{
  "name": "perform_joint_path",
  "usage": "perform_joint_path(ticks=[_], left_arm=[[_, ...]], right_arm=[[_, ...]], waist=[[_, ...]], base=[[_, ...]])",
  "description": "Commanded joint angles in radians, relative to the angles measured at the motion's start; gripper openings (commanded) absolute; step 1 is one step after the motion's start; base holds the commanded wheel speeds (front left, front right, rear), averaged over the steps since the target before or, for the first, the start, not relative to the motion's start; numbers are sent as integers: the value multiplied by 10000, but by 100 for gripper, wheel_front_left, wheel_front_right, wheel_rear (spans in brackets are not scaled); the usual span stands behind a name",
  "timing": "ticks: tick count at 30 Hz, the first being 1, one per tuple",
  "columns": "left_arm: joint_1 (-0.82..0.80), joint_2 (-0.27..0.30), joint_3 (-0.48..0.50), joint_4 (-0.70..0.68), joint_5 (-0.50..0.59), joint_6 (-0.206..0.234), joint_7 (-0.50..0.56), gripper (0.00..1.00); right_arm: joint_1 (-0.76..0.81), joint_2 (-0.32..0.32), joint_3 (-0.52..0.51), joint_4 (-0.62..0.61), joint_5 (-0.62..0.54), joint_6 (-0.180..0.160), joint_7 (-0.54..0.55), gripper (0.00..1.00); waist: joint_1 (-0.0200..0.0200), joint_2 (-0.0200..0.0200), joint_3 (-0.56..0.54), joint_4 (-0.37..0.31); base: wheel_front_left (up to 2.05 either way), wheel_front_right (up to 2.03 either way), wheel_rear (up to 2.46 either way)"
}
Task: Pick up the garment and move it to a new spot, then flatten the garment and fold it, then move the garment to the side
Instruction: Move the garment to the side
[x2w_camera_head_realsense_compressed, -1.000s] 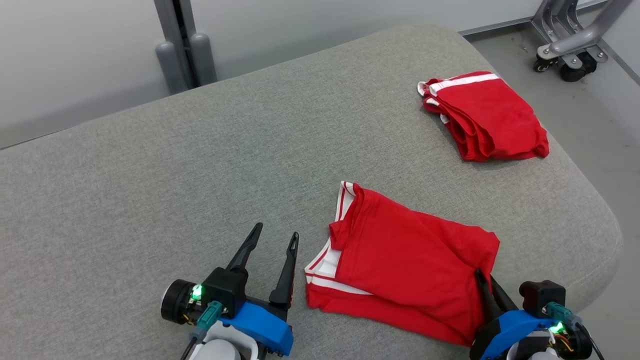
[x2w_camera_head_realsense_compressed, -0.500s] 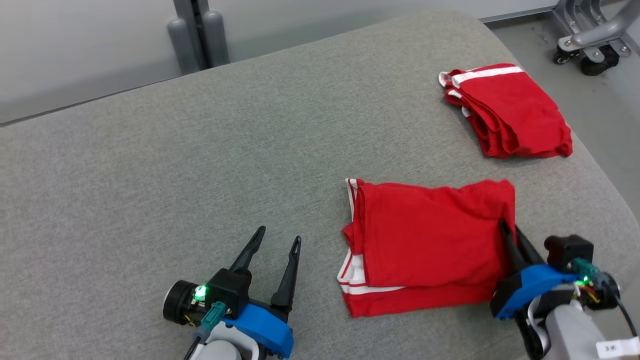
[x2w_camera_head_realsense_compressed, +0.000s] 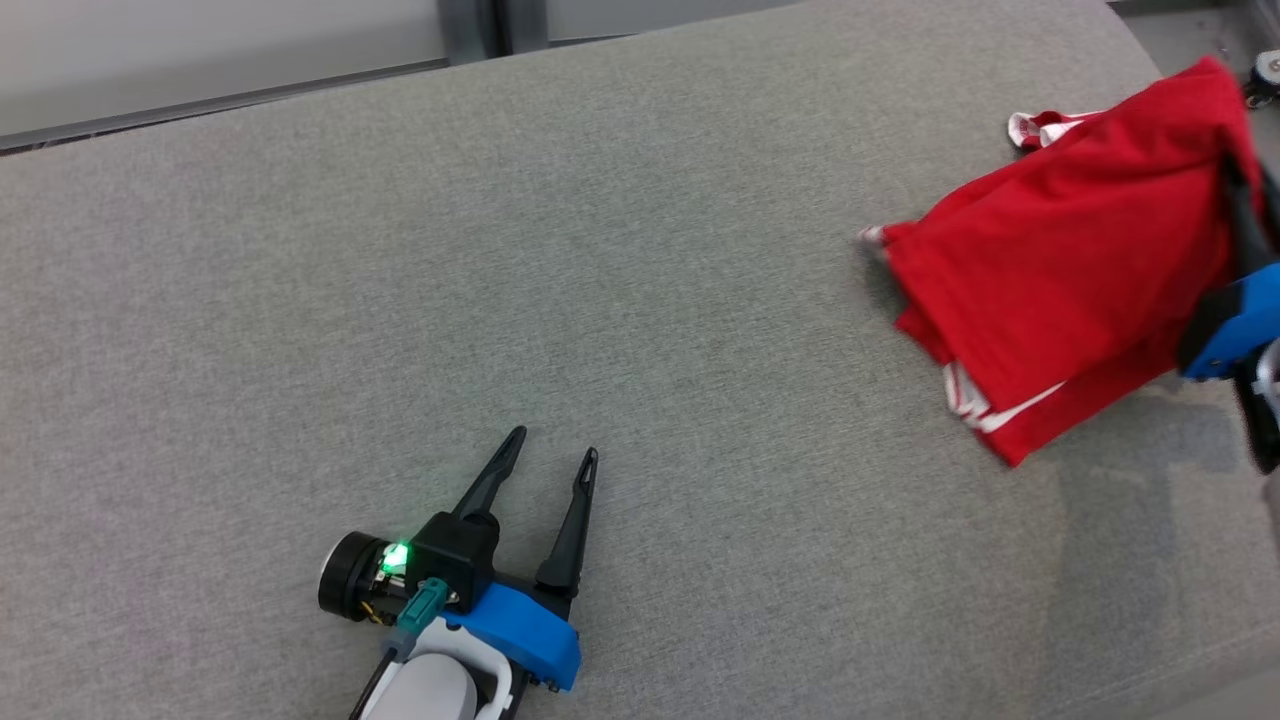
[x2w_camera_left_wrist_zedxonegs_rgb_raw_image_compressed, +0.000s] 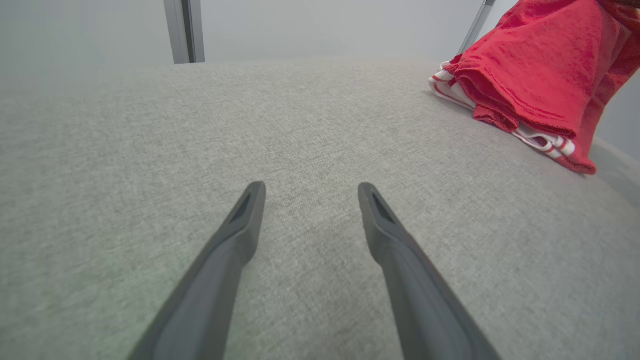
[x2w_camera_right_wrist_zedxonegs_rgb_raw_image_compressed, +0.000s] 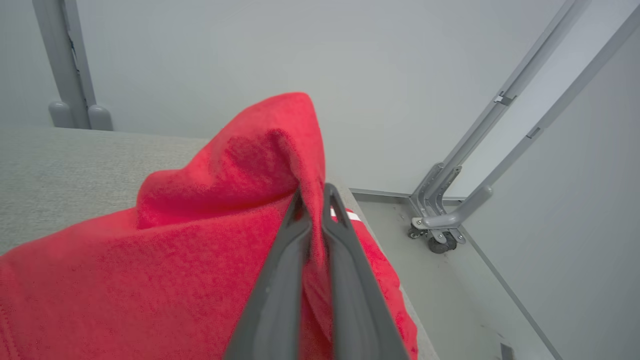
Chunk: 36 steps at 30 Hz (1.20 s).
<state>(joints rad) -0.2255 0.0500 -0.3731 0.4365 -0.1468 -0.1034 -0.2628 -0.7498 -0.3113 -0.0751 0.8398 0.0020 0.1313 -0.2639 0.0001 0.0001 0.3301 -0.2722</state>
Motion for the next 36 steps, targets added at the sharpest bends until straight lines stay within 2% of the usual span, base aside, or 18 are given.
perform_joint_path(ticks=[1,6,7,8,12,17,22,26,31,36], left_arm=[[-227,13,15,-18,68,-5,-21,100],[-418,21,88,-36,136,-16,-19,100],[-432,25,110,-36,146,-10,-19,100],[-445,27,132,-25,175,-2,-18,100],[-417,50,295,-46,149,100,-16,100],[-412,56,418,-73,208,149,-14,100],[-391,55,694,-182,280,353,-7,100],[-314,38,982,-292,329,551,-8,100],[-161,13,1313,-393,386,836,-10,100],[31,13,1543,-517,326,952,-10,100]], right_arm=[[-347,-321,-351,345,-174,-9,1,0],[-1142,-1522,-2015,1444,-1083,-12,35,0],[-1213,-1722,-2424,1575,-1308,-11,26,31],[-1262,-1862,-2840,1685,-1531,-11,24,100],[-1335,-1807,-4264,1653,-2355,-7,-5,100],[-1001,-680,-4844,576,-2873,-7,-12,100],[-205,704,-3890,-936,-2334,-7,-8,100],[834,1465,-2612,-2064,-1433,-9,-9,100],[2007,2062,-1502,-2954,-407,-7,-9,100],[2945,2414,-916,-3145,48,-7,-9,100]], waist=[[-1,-1,205,261],[-1,-1,361,606],[-1,-1,377,658],[-1,-1,400,699],[-1,-1,475,753],[-1,-1,536,688],[-1,-1,467,617],[-1,-1,345,662],[-1,-1,106,826],[-1,-1,-184,1065]], base=[[0,0,0],[0,0,0],[0,0,0],[0,0,0],[0,0,0],[0,0,0],[0,0,0],[0,0,0],[0,0,0],[0,0,0]])
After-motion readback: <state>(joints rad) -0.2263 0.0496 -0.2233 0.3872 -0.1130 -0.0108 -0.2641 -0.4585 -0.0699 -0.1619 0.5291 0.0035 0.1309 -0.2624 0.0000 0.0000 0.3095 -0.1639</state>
